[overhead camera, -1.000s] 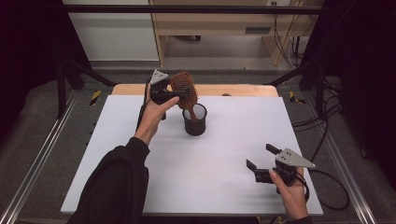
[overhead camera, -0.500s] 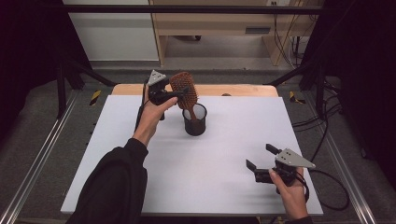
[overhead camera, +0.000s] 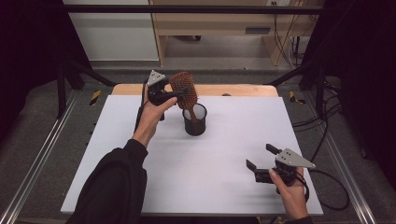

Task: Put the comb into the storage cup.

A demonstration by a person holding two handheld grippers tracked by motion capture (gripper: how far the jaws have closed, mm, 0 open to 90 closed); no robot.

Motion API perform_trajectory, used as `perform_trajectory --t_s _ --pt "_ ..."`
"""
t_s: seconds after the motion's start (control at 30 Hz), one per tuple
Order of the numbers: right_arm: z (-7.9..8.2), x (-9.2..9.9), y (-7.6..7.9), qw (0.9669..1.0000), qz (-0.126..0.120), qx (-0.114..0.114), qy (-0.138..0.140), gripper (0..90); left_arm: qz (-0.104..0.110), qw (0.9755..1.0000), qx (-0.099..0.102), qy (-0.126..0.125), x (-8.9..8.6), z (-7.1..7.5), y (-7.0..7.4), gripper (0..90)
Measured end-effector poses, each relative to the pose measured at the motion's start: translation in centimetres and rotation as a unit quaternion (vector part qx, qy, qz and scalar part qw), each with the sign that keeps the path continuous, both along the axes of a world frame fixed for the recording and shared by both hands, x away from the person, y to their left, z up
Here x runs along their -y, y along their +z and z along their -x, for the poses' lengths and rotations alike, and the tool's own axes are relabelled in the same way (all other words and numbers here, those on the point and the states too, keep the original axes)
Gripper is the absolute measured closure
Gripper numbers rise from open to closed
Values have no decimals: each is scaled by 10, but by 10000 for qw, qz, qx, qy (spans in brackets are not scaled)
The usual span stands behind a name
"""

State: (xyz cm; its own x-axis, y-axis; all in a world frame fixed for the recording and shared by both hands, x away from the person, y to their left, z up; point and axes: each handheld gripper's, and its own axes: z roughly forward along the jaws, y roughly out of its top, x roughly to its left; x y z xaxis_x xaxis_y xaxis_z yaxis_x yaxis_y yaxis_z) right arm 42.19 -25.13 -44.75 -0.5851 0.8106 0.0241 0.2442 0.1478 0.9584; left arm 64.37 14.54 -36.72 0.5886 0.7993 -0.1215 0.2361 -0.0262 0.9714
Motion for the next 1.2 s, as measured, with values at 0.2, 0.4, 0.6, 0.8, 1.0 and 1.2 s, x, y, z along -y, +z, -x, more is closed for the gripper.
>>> perform_trajectory --t_s 0.2,0.4,0.6,0.8,1.0,1.2 --pt "0 -1 0 10000 -14 -8 5 29 13 10000 33 61 -3 3 1 24" --pt "0 0 0 10000 -14 -8 1 29 41 9999 82 102 -8 10 1 24" --pt "0 0 0 10000 13 8 -2 29 97 9997 133 152 -13 17 4 23" --pt "0 0 0 10000 15 13 -12 29 146 9995 205 202 -20 27 7 23" --pt "0 0 1 10000 22 16 -18 29 173 9991 295 261 -28 40 9 23" --pt "1 0 1 10000 31 25 -25 29 221 9987 342 314 -39 54 8 22"
